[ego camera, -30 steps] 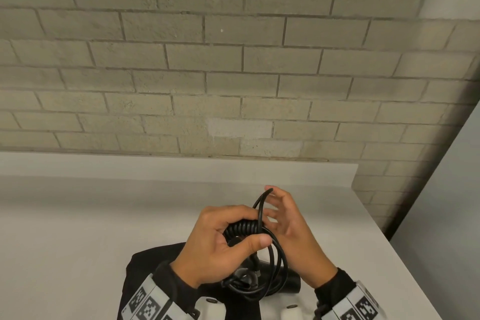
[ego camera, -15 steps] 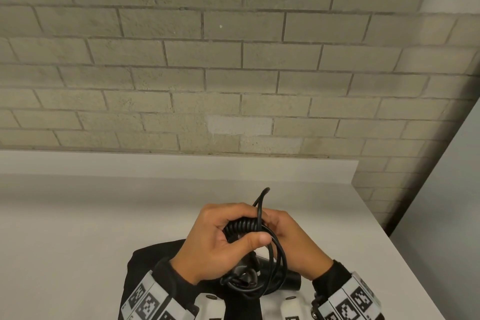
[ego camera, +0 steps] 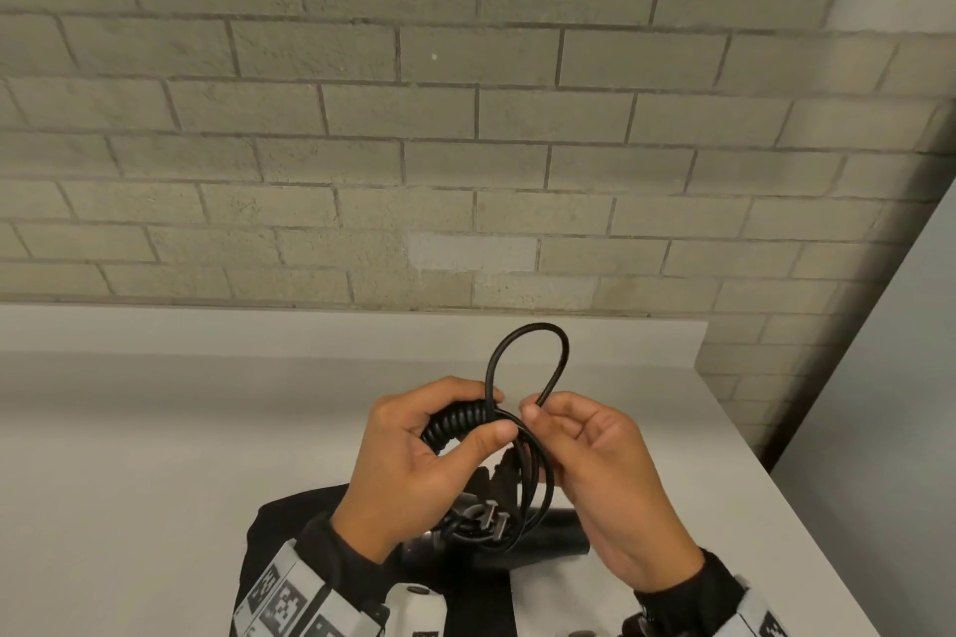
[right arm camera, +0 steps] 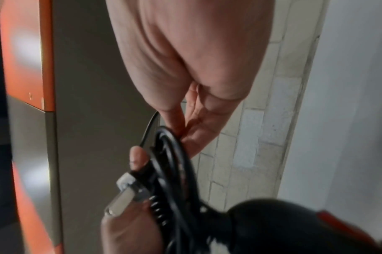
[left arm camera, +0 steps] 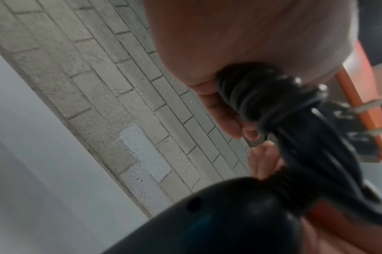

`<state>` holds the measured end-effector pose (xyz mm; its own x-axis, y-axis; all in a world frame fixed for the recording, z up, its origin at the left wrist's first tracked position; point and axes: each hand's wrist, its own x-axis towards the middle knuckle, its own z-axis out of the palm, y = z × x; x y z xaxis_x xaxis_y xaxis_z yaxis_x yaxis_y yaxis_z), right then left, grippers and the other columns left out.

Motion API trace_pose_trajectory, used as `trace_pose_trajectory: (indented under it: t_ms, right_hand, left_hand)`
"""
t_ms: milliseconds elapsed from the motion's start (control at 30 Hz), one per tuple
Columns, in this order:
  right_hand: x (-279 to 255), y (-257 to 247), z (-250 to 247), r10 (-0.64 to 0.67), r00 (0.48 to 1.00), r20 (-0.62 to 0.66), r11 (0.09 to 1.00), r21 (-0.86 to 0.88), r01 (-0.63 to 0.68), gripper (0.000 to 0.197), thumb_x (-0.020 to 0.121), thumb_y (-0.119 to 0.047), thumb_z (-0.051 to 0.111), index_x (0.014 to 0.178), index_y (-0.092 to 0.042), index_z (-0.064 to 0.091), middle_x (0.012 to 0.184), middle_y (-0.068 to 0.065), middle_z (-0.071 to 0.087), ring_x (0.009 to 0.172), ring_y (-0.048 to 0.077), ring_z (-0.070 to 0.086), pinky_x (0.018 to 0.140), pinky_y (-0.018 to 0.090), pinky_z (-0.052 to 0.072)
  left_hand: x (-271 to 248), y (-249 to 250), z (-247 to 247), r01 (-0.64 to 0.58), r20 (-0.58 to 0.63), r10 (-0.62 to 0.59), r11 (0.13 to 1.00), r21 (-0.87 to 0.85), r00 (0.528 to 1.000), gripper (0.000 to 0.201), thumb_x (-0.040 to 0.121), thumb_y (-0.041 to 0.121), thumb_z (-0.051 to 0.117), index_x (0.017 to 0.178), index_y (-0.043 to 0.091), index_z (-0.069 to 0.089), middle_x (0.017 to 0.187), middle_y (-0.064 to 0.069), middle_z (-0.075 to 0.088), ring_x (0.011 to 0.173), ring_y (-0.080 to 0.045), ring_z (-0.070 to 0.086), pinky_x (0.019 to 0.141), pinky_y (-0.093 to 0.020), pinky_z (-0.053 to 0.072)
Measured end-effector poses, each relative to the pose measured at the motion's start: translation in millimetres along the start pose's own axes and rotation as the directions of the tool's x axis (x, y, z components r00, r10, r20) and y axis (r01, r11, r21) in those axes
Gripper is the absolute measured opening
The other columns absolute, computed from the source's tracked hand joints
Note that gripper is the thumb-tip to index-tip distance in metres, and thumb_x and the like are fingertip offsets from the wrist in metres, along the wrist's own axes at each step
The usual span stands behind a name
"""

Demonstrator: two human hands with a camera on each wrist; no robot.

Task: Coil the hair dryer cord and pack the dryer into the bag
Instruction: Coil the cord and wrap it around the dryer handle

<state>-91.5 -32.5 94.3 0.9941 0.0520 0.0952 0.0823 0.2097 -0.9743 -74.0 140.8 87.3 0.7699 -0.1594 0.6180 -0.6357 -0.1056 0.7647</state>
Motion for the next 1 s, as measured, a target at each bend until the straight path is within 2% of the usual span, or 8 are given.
trace_pose_trajectory:
  t_ms: [200,300,500,567,733,833,933,1000]
  right_hand:
    - [-23,7,9,0.032,0.995,0.089,0.969,0.243,-0.053,0.046,0.082,-0.012,0.069,0.123,-0.015,0.047,0.098,0.022,0.072,0.092,0.033,0.067,0.087,0.05,0.049]
    - [-35,17,3,-0.11,0.953,0.282,0.994,0.056,0.098,0.071,0.067,0.001,0.073,0.128,-0.024,0.046,0.119,0.015,0.061,0.107,0.037,0.057,0.096,0.051,0.045]
    - [-40,4,0,-0.074,0.923,0.378,0.917,-0.338,0.212,0.074,0.062,-0.002,0.087,0.115,-0.043,0.057,0.123,-0.022,0.051,0.119,0.007,0.054,0.092,0.016,0.047]
    - [-39,2,-1,-0.082,0.909,0.409,0.897,-0.367,0.245,0.071,0.063,-0.008,0.089,0.115,-0.045,0.058,0.123,-0.026,0.05,0.12,0.005,0.054,0.093,0.018,0.048]
    - [-36,5,-3,-0.246,0.912,0.328,0.849,-0.381,0.366,0.029,0.086,-0.031,0.069,0.113,-0.04,0.067,0.125,-0.019,0.054,0.123,0.009,0.051,0.093,0.02,0.048]
    - [-39,-2,-5,-0.327,0.908,0.262,0.756,-0.504,0.418,0.035,0.084,-0.053,0.058,0.119,-0.051,0.06,0.144,-0.021,0.037,0.133,0.005,0.039,0.095,0.009,0.041]
    - [-41,-20,-6,-0.393,0.888,0.236,0.825,-0.335,0.455,0.031,0.084,-0.05,0.061,0.113,-0.04,0.067,0.127,-0.007,0.061,0.119,0.009,0.058,0.091,0.01,0.044]
    - [-42,-32,-5,-0.397,0.891,0.221,0.882,-0.177,0.437,0.03,0.082,-0.047,0.065,0.108,-0.033,0.07,0.11,-0.001,0.072,0.102,0.015,0.069,0.086,0.013,0.049]
  left_hand:
    - [-1,1,2,0.039,-0.055,-0.04,0.999,-0.006,0.998,0.02,0.08,0.032,0.075,0.097,0.022,0.072,0.067,0.0,0.071,0.067,-0.021,0.071,0.072,-0.031,0.058]
    - [1,2,2,0.06,-0.07,-0.059,0.998,0.004,0.996,0.02,0.079,0.037,0.075,0.095,0.027,0.07,0.071,-0.002,0.072,0.068,-0.021,0.071,0.07,-0.032,0.059]
    - [-2,1,5,0.107,-0.088,-0.105,0.994,0.019,0.991,0.024,0.074,0.044,0.074,0.094,0.032,0.069,0.084,0.004,0.073,0.081,-0.022,0.071,0.072,-0.032,0.06]
    - [-1,-1,6,0.123,-0.095,-0.121,0.992,0.016,0.988,0.026,0.073,0.046,0.074,0.094,0.033,0.069,0.084,0.005,0.073,0.082,-0.02,0.071,0.072,-0.03,0.059]
    - [0,1,8,0.134,-0.106,-0.134,0.991,0.001,0.985,0.025,0.078,0.036,0.081,0.099,0.032,0.069,0.085,0.002,0.073,0.079,-0.019,0.071,0.071,-0.032,0.059]
    - [3,2,5,0.156,-0.133,-0.158,0.987,-0.025,0.978,0.062,0.076,0.031,0.078,0.132,0.034,0.051,0.082,-0.002,0.074,0.078,-0.019,0.071,0.077,-0.028,0.057]
    - [6,2,0,0.135,-0.107,-0.134,0.991,-0.003,0.985,0.073,0.079,0.032,0.075,0.143,0.039,0.04,0.077,-0.008,0.07,0.072,-0.025,0.068,0.078,-0.038,0.058]
    - [6,2,-1,0.113,-0.092,-0.109,0.993,0.039,0.99,0.063,0.081,0.031,0.074,0.138,0.039,0.048,0.078,-0.002,0.069,0.073,-0.023,0.067,0.076,-0.032,0.057]
